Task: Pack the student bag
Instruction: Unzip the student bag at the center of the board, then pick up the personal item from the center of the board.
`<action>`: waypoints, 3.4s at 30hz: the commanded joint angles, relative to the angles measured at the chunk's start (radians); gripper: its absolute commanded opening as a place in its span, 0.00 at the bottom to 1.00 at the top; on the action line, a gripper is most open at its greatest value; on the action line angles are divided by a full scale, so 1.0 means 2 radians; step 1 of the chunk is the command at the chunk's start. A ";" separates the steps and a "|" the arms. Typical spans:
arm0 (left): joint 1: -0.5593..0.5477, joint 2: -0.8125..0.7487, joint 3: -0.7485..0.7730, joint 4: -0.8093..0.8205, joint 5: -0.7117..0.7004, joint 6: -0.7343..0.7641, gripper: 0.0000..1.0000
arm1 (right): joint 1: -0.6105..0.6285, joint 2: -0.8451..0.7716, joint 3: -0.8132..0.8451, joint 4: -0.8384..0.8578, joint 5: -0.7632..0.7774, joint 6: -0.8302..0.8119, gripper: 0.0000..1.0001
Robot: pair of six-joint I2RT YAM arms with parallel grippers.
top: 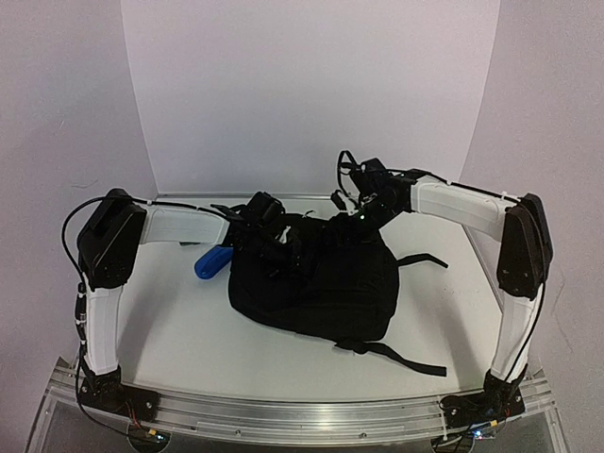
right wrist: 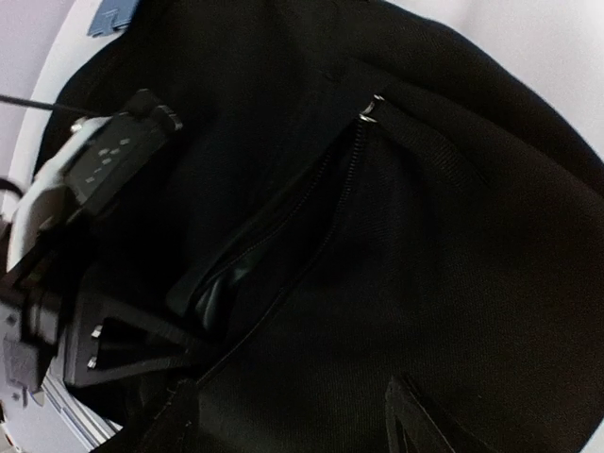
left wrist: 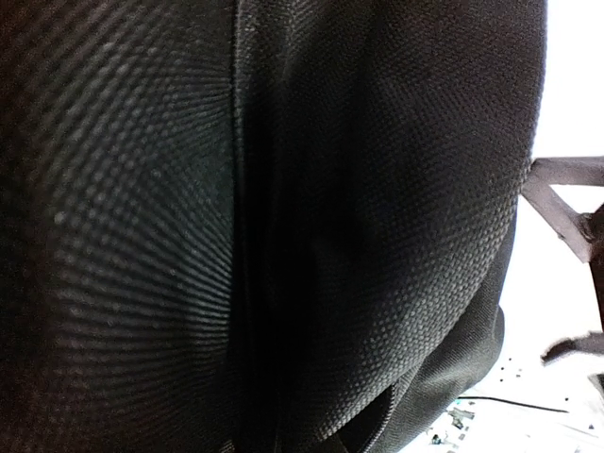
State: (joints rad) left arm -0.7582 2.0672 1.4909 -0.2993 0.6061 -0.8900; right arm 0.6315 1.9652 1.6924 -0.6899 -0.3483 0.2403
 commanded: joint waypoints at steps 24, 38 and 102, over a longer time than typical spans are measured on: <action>-0.020 0.018 0.070 -0.071 -0.039 0.025 0.00 | 0.068 0.151 0.043 -0.038 0.232 0.101 0.41; -0.016 0.017 0.071 -0.087 -0.042 0.026 0.00 | 0.043 0.079 0.096 -0.044 0.101 0.015 0.00; 0.215 0.021 0.109 -0.323 -0.216 0.380 1.00 | -0.031 -0.025 0.010 0.005 -0.101 -0.060 0.00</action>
State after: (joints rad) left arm -0.3264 2.0752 1.6695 -0.9746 0.0921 -0.1785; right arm 0.5729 1.9217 1.6882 -0.6819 -0.5401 0.1204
